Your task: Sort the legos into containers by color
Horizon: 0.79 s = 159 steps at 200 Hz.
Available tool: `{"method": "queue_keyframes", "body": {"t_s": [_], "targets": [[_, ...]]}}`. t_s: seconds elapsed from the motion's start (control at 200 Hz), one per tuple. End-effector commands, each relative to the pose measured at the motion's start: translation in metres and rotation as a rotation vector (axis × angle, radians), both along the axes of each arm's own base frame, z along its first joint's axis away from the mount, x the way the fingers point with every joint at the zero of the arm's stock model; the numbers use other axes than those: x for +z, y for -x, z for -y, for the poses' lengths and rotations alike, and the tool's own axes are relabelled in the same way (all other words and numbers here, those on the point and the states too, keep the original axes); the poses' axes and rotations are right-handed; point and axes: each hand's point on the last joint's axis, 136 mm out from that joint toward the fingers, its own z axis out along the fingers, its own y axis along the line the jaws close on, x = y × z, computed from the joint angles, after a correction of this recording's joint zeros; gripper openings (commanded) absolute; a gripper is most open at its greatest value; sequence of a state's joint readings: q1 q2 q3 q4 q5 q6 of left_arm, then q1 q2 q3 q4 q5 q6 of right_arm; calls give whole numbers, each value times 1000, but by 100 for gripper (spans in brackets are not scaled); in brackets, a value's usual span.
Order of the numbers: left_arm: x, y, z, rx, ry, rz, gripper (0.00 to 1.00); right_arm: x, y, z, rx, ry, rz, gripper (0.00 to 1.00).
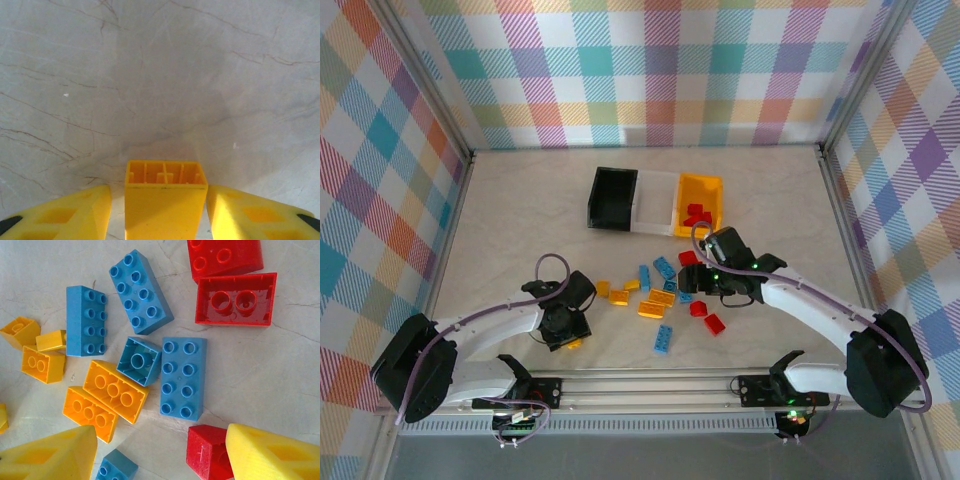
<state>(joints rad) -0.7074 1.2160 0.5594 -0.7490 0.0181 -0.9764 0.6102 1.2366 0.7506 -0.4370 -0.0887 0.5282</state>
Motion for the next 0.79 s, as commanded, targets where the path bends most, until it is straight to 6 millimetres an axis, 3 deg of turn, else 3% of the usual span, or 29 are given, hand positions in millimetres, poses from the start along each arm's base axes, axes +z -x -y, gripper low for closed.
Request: {"method": "queue_keyframes", "body": {"t_s": [0.0,0.22,0.49,0.66,0.79], "targets": [[-5,8,-1,-17,0,-27,49,1,0,-3,-5,-20,13,70],[-7,8,1,-25,-2,-37,32,2,1,0,-11,-14,21,70],[1,3,2,-30,-5,-21,31,3,1,2,-15,-10,29,70],[23,-12,7,-58,-7,36,31,3,0,-1,-13,-17,27,70],[55,-46,17,-103,-14,117,31,4,0,-2,-8,-20,31,70]]}}
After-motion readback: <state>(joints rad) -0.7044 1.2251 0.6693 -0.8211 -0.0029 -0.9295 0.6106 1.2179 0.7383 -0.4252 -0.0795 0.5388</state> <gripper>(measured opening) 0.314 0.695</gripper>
